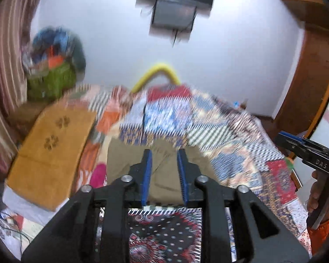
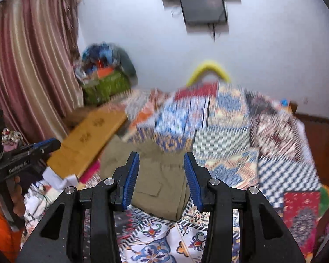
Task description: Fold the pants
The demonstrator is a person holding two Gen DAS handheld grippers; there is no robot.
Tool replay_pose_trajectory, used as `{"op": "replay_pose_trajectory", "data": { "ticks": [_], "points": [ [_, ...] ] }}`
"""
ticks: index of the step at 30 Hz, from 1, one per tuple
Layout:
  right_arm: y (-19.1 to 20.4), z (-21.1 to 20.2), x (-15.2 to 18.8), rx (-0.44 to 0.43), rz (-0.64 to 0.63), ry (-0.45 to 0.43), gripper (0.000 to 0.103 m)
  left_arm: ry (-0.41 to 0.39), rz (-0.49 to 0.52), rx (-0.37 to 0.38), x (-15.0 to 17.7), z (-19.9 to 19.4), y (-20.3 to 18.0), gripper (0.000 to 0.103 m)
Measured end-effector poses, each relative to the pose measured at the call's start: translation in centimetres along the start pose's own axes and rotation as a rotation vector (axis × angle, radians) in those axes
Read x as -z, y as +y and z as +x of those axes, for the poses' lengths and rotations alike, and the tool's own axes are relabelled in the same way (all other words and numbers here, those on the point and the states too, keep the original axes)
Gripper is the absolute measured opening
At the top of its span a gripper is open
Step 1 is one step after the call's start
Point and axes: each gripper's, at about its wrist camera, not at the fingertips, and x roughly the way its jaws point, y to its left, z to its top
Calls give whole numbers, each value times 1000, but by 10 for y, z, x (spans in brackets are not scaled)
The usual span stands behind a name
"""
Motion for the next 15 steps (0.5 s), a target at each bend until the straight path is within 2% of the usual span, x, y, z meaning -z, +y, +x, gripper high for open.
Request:
{"op": "replay_pose_trajectory", "data": {
  "ticks": [1, 4, 5, 7, 10, 13, 15],
  "points": [
    [6, -14, -3, -6, -4, -29, 39, -37, 12, 7, -3, -19, -9, 33],
    [25, -60, -9, -18, -20, -113, 39, -140, 35, 14, -6, -75, -34, 35],
    [33, -77, -10, -21, -28, -144, 39, -164, 37, 19, -6, -90, -40, 37],
    [45, -104, -9, -27, -46, -190, 39, -219, 39, 37, -4, -125, -53, 45],
    [62, -145, -4, -29, -75, -262, 39, -296, 56, 25, 2, -171, -72, 48],
    [73, -181, 5, -37, -88, -319, 44, -359, 60, 24, 14, -212, -88, 59],
    [79, -202, 11, -41, -91, -353, 49, -389, 62, 22, 21, -234, -96, 63]
  ]
}}
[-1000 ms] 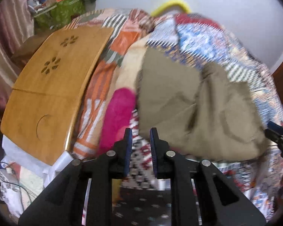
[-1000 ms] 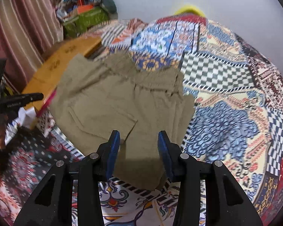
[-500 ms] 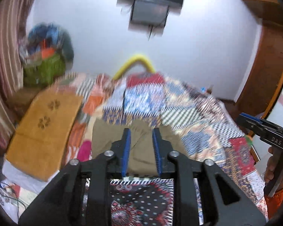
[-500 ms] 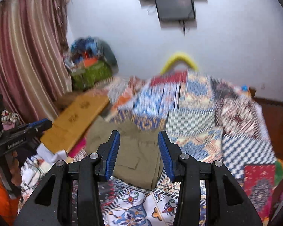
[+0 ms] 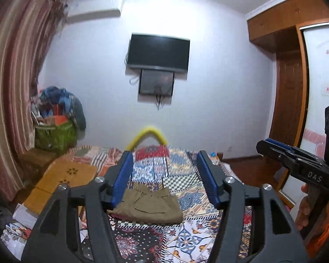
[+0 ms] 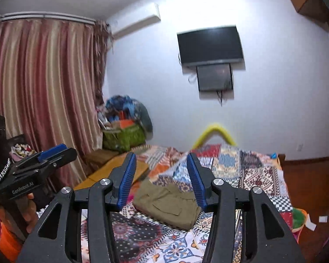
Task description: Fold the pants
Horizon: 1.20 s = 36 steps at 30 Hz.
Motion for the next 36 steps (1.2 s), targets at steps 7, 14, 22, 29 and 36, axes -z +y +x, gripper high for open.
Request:
{"op": "replay_pose_trajectory", "data": {
  "ticks": [7, 14, 22, 29, 36],
  "points": [
    [15, -48, 6, 20, -7, -72, 75, -74, 23, -34, 4, -66, -32, 94],
    [17, -57, 12, 64, -12, -100, 103, -90, 22, -53, 13, -98, -45, 103],
    [22, -63, 16, 78, -29, -104, 103, -87, 33, -65, 19, -104, -49, 103],
    [24, -72, 23, 81, -36, -107, 103, -79, 24, -65, 22, -103, -50, 103],
    [22, -76, 28, 88, -35, -103, 103, -70, 12, -61, 22, -98, -48, 103]
  ]
}}
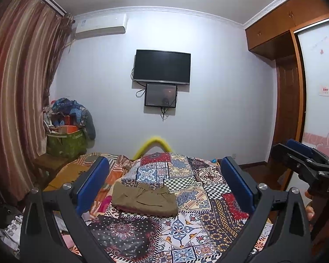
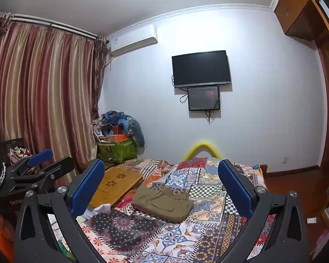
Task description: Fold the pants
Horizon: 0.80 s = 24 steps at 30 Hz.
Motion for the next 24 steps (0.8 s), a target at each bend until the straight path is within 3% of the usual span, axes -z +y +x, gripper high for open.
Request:
{"op": "replay_pose_trajectory", "data": {
  "ticks": [24],
  "points": [
    [-4, -5, -2, 9, 21, 6, 103, 18, 3, 21, 6, 8, 2, 103]
  ]
}}
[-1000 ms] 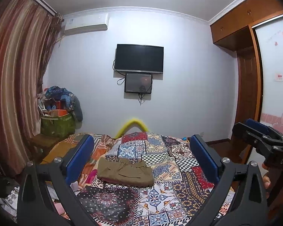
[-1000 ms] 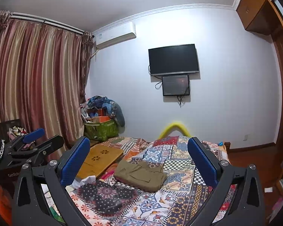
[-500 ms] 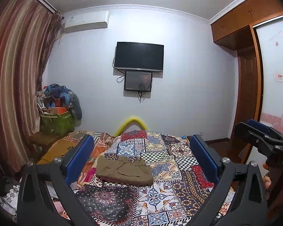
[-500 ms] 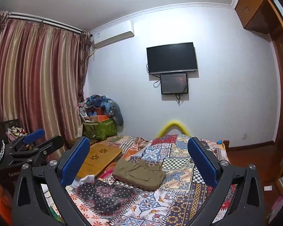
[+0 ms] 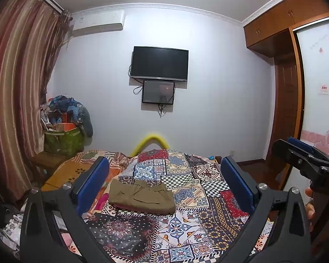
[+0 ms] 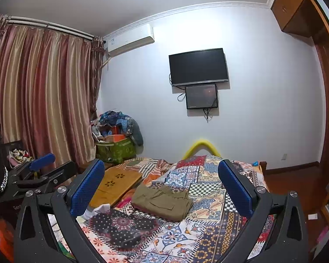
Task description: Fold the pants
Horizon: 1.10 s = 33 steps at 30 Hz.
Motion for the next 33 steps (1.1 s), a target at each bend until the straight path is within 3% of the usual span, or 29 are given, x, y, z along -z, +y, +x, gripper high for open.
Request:
{"op": "replay_pose_trajectory", "data": {
  "ticks": [33],
  "points": [
    [2, 1, 0, -8, 9, 9, 103, 8, 0, 22, 0, 1, 1, 103]
  ]
}}
